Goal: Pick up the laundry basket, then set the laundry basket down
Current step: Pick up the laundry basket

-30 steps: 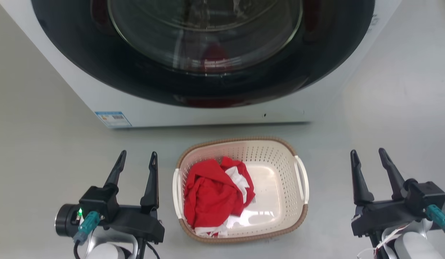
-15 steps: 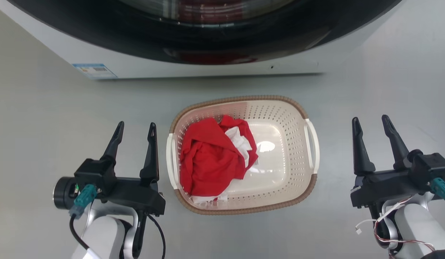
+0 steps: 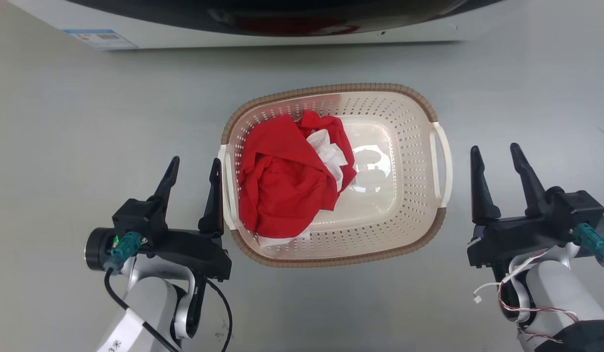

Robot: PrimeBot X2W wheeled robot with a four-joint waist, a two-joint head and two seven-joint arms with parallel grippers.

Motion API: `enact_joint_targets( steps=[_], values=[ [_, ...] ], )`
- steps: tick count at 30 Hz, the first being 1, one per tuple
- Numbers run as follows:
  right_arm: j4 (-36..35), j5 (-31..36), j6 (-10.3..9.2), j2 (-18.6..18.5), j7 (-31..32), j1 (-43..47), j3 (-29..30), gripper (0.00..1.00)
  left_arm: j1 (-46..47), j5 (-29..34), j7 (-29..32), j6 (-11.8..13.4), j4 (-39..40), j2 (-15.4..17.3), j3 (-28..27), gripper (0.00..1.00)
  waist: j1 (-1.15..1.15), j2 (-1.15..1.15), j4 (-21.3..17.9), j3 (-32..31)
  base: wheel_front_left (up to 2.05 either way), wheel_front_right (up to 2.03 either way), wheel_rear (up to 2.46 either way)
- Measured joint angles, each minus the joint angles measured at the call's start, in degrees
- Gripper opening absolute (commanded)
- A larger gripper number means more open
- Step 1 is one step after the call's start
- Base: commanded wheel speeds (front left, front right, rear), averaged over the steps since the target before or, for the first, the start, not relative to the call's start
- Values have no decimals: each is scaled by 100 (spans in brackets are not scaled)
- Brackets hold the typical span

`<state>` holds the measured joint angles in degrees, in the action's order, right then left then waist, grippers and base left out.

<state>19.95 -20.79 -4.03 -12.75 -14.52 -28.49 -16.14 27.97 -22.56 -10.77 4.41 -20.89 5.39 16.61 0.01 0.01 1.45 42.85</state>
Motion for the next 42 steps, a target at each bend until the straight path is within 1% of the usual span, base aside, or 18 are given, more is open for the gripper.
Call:
enact_joint_targets(
  steps=[4,5,9,15,17,25,31,33,34,40,42],
  values=[
    [202,-40,10,73,16,-77,-32,100,52,-123,-19,-92,-280,-24,19,100,0,0,3,110,0,0,0],
    [356,-45,51,96,33,-115,-42,100,109,-193,-18,-137,-479,-35,19,100,0,0,3,155,0,0,0],
    [557,-81,60,123,41,-190,-55,100,188,-245,-15,-198,-743,-60,27,100,0,0,0,198,0,0,0],
    [972,-104,156,240,92,-446,-108,100,427,-334,69,-381,-1278,-103,24,100,-1,0,-27,270,0,0,0],
    [1080,-104,205,274,143,-581,-149,100,529,-381,137,-403,-1423,-100,4,100,-1,-1,-42,303,0,0,0],
    [1593,-105,356,426,287,-1138,-266,100,1148,-470,352,-634,-2015,-71,4,100,-1,0,-131,483,0,0,0],
    [2020,-146,427,514,438,-1521,-305,100,1640,-479,547,-797,-2413,-49,25,100,0,0,-172,617,0,0,0],
    [2174,-165,482,564,492,-1631,-331,100,1756,-488,637,-809,-2580,-43,42,100,-1,0,-186,656,0,0,0],
    [2242,-177,508,573,527,-1677,-342,100,1804,-493,693,-855,-2657,-42,51,100,-1,0,-190,675,0,0,0],
    [2659,-231,564,633,679,-1929,-365,100,2096,-555,942,-954,-3076,-55,96,100,0,-1,-202,806,0,0,0],
    [2786,-234,619,644,699,-1978,-396,100,2157,-572,979,-961,-3208,-71,97,100,-1,-1,-201,844,0,0,0]
  ],
)
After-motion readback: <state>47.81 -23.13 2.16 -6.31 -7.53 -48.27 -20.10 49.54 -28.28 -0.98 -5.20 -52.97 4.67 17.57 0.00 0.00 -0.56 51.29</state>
